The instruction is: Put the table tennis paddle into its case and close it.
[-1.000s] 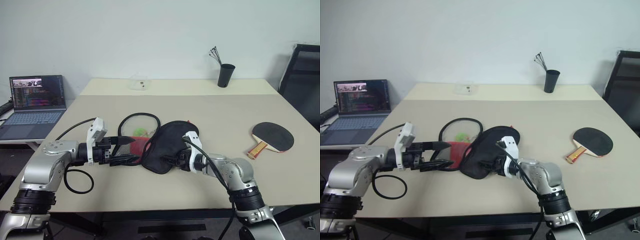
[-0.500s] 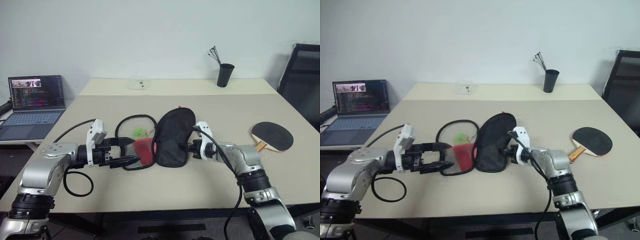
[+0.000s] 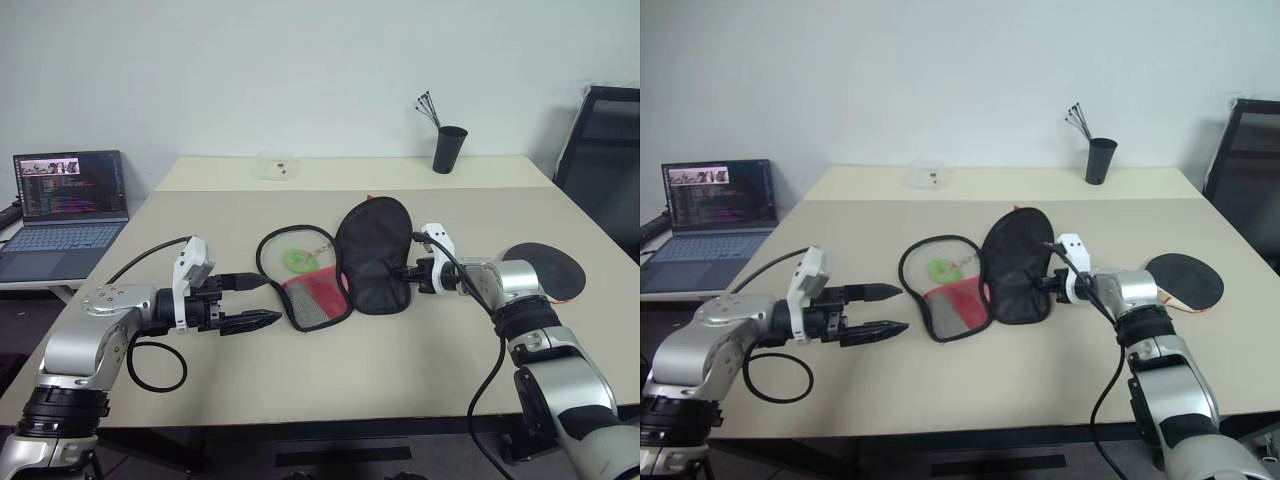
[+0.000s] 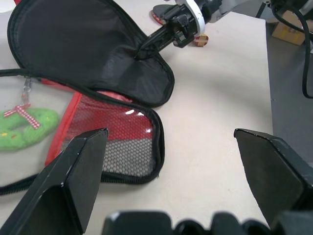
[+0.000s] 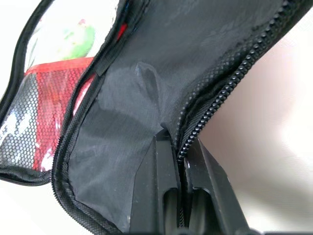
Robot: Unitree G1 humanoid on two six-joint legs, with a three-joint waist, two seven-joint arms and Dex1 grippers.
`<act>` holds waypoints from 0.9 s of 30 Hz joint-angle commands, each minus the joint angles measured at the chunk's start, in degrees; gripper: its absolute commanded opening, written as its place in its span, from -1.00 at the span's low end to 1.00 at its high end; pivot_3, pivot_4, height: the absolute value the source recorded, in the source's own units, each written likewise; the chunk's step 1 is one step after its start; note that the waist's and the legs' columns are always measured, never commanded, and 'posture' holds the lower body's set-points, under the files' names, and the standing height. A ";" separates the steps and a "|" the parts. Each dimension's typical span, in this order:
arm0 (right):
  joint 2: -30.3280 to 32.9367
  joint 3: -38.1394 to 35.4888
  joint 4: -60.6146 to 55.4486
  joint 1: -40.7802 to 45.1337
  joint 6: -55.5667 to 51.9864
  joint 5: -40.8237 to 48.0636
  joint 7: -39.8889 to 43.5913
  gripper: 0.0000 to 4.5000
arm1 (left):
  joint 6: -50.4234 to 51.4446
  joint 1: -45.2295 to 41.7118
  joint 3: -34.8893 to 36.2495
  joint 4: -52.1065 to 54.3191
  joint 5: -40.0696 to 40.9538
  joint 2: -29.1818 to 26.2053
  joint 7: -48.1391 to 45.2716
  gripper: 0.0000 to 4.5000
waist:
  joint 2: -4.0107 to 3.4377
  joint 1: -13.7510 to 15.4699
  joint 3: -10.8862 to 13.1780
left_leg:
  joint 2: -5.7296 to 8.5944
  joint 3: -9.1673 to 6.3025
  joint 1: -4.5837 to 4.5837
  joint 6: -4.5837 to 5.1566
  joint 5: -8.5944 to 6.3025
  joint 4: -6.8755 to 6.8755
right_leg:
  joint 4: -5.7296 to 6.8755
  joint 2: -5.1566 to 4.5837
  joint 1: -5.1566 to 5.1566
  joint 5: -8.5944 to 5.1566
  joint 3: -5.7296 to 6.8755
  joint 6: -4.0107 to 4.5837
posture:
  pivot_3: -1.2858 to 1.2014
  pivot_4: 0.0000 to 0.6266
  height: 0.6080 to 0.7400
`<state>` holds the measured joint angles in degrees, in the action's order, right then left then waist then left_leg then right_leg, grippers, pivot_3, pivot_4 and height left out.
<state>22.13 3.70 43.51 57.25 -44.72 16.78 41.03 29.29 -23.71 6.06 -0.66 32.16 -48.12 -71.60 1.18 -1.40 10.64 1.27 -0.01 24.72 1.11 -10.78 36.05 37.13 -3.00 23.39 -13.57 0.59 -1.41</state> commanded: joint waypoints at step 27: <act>4.80 -6.44 9.98 6.81 11.46 -6.43 -4.05 0.98 | -1.13 -4.46 -0.49 0.41 -0.16 1.13 -0.89 1.00 | -0.01 -0.10 0.01 | 0.01 0.01 0.00 0.00 0.00 0.01 | 0.01 0.00 0.00 0.01 -0.01 0.00 | 0.03 -0.52 1.00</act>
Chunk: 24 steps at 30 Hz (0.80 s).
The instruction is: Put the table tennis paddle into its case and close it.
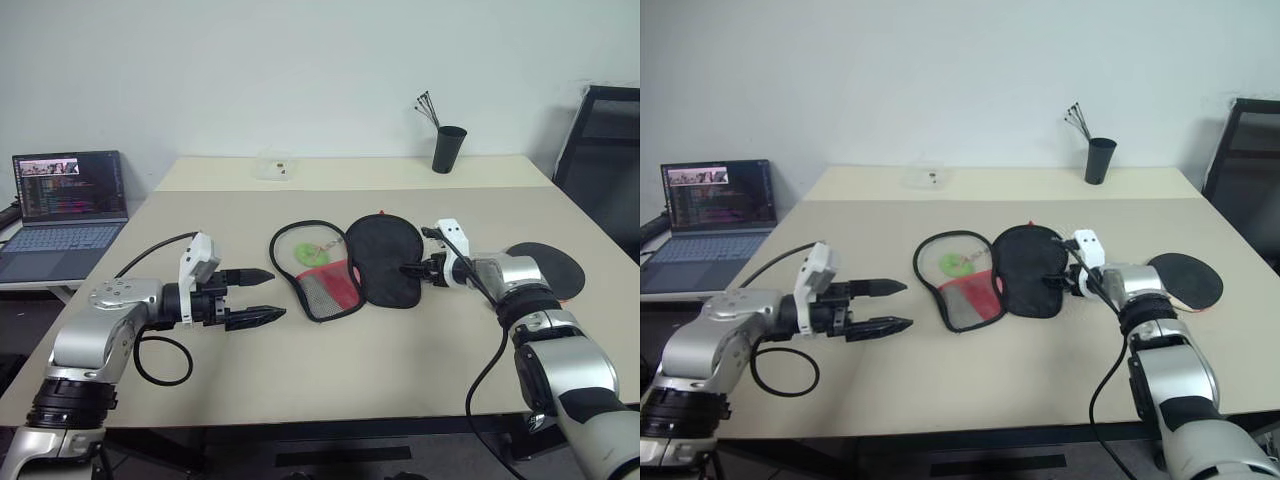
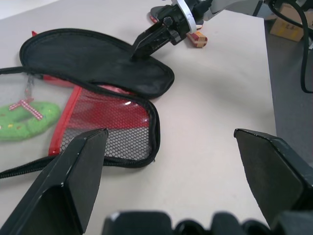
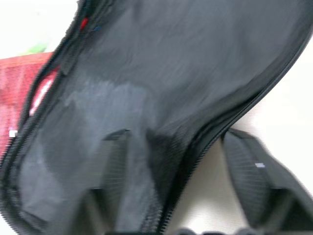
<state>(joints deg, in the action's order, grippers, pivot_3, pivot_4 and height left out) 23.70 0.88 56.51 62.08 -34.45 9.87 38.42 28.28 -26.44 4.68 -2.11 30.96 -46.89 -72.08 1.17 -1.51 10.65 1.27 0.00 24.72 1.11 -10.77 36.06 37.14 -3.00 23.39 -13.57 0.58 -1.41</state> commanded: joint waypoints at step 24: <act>-14.71 -25.11 -65.10 -23.44 -36.87 -9.80 -56.34 0.98 | -2.25 -18.73 -10.34 -5.16 -0.99 6.04 -13.76 1.00 | -0.02 -0.21 0.05 | 0.02 0.10 -0.01 0.01 0.21 0.06 | 0.61 0.07 0.24 -0.06 -0.01 -0.03 | 0.03 -0.52 1.00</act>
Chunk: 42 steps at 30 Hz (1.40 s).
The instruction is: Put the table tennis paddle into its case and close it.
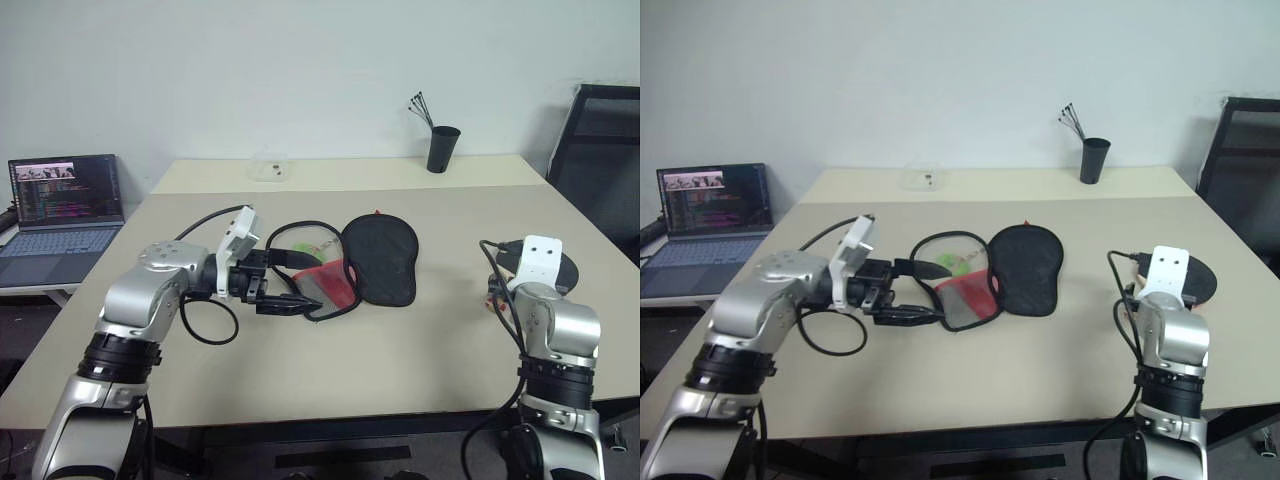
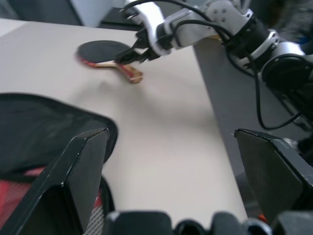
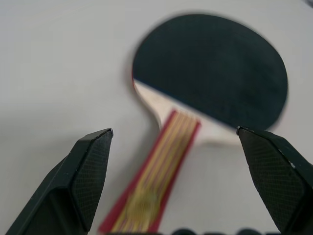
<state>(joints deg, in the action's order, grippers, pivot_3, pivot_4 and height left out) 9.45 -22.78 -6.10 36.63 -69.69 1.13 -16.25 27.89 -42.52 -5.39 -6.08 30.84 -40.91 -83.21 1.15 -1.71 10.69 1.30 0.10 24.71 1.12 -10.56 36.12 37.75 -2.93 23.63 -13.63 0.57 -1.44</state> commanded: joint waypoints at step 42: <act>15.45 9.04 19.53 1.66 10.97 2.05 16.97 -0.42 | 0.03 1.61 2.98 3.95 -0.30 -1.04 -0.19 1.00 | 0.03 0.13 -0.01 | 0.03 -0.01 -0.23 0.18 0.11 -0.06 | -0.21 -0.04 -0.32 -0.24 -0.04 0.05 | 0.03 -0.52 1.00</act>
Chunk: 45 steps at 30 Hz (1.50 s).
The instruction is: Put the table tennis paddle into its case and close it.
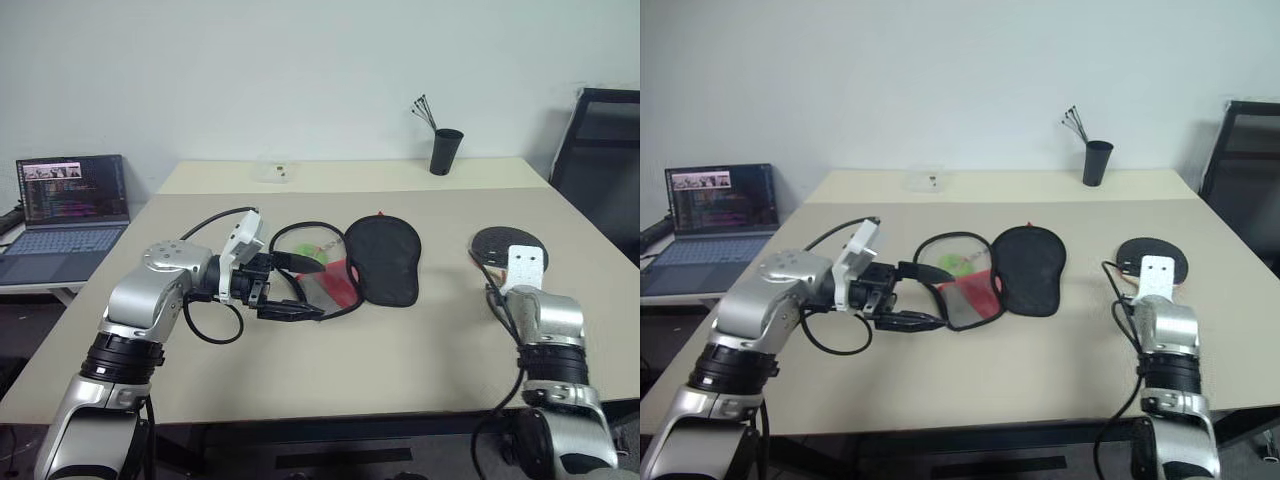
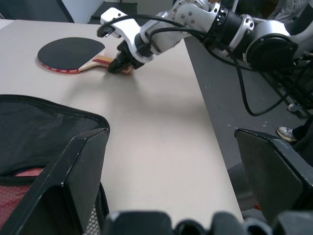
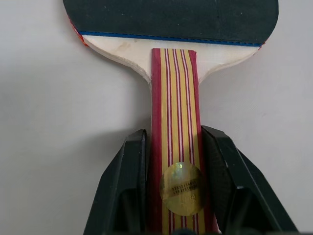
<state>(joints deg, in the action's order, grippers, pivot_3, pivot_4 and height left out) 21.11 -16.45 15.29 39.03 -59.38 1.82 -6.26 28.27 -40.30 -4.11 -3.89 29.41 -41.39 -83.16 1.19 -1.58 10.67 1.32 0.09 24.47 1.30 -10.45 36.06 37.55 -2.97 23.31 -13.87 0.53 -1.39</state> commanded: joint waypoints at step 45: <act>18.03 12.23 9.96 -1.80 17.02 6.34 41.77 0.92 | -0.49 0.18 1.09 1.89 0.53 0.32 0.85 1.00 | 0.01 -0.11 0.03 | -0.08 0.01 0.28 0.02 -0.03 -0.08 | -0.42 0.12 0.14 0.27 0.03 -0.40 | 0.03 -0.52 1.00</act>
<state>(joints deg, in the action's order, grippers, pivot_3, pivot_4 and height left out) 39.29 -3.73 24.93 35.96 -43.08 7.90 34.96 28.24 -40.03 -4.17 -3.87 29.19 -40.91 -82.32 1.20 -1.69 10.71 1.25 0.11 24.75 1.32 -10.48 35.99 37.12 -2.85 23.44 -13.59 0.56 -1.80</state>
